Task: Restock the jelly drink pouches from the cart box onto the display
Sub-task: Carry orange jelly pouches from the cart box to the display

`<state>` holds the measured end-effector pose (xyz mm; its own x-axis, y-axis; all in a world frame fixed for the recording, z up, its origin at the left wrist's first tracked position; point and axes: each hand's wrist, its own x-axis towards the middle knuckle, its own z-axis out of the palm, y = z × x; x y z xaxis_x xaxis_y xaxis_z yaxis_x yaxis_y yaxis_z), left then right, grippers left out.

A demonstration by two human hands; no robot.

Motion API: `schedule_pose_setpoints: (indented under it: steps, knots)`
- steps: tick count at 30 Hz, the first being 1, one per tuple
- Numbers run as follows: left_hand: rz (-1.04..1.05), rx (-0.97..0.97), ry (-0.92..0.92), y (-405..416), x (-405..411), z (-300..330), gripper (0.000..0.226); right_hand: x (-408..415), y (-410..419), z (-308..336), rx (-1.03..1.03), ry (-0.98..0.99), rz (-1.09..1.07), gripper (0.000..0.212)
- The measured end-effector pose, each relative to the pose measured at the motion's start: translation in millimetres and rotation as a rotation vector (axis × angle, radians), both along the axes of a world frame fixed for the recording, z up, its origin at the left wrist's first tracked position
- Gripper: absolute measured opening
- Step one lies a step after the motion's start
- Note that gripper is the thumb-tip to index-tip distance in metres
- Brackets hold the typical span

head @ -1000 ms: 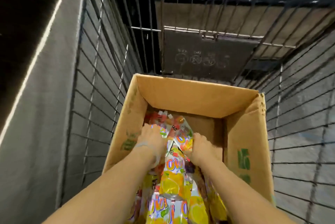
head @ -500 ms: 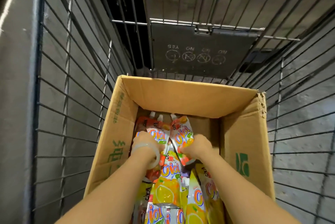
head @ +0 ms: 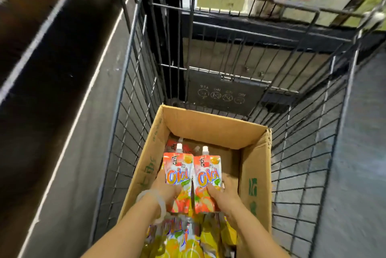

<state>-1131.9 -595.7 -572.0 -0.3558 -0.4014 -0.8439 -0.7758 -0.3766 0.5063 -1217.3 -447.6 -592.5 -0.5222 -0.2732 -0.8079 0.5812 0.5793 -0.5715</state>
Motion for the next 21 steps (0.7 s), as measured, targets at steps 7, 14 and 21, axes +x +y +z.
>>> schedule_pose_setpoints:
  steps: [7,14,21]
  knots:
    - [0.116,-0.055,0.218,18.0,15.8,83.6,0.038,-5.3,14.7,74.5,-0.208,0.174,0.082,0.033]
    - [0.384,-0.207,0.449,80.1,60.4,189.0,0.023,10.3,41.6,174.8,-0.588,0.215,0.161,0.036]
    - [0.508,-0.305,0.513,126.7,134.4,256.3,0.018,58.3,65.0,249.6,-0.790,0.213,0.336,0.035]
